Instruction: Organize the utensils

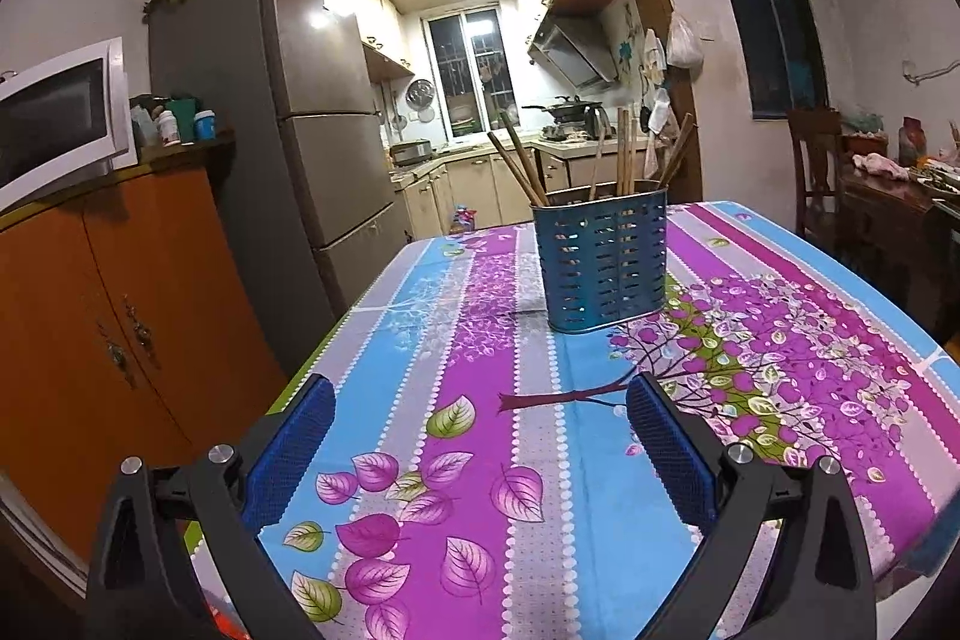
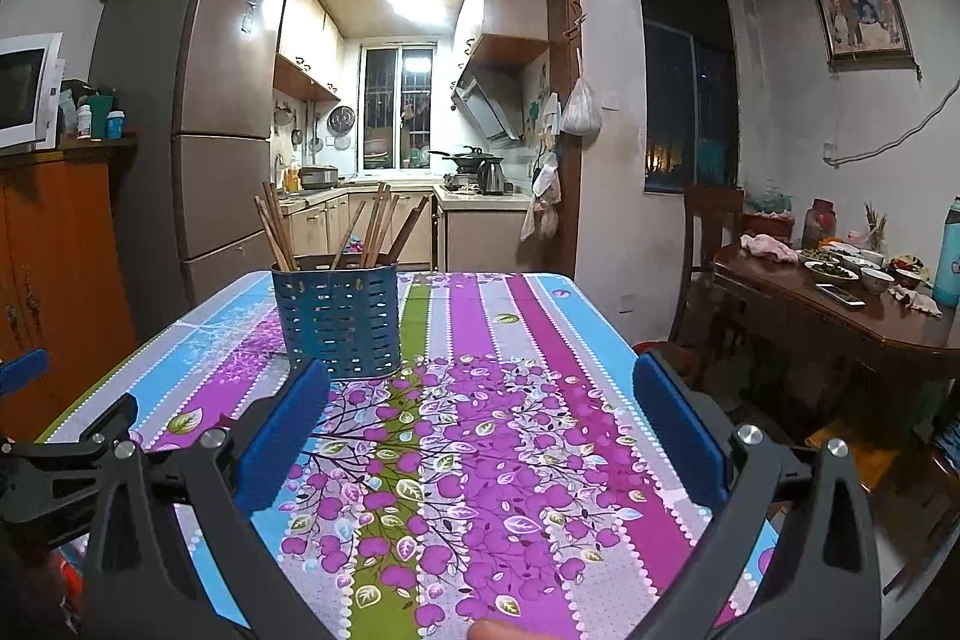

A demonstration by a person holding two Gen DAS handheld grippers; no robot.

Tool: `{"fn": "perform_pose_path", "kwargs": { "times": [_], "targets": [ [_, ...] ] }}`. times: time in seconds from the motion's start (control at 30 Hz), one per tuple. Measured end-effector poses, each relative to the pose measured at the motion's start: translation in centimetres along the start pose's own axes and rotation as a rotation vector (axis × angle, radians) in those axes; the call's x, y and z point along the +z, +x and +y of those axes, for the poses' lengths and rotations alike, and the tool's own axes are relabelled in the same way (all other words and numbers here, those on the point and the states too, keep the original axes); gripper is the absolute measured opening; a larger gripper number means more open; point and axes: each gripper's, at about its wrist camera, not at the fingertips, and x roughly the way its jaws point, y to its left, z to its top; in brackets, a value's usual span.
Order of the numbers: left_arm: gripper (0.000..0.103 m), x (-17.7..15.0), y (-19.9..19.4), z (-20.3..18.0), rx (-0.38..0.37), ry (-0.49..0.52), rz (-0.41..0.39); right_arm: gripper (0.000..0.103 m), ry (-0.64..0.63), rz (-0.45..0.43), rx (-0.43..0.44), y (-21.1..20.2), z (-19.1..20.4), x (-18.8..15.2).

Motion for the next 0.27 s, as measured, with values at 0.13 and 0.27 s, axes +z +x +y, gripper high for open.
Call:
{"fn": "perform_pose_path", "kwargs": {
  "times": [0.13, 0.27],
  "targets": [
    [0.097, 0.04, 0.31, -0.01, -0.016, -0.004, 0.032, 0.098, 0.009, 0.002, -0.003, 0.01, -0.22, -0.04],
    [0.098, -0.06, 0.32, -0.17, -0.018, -0.001, 0.034, 0.098, 0.010, 0.004, -0.008, 0.08, -0.29, -0.02]
  ]
}}
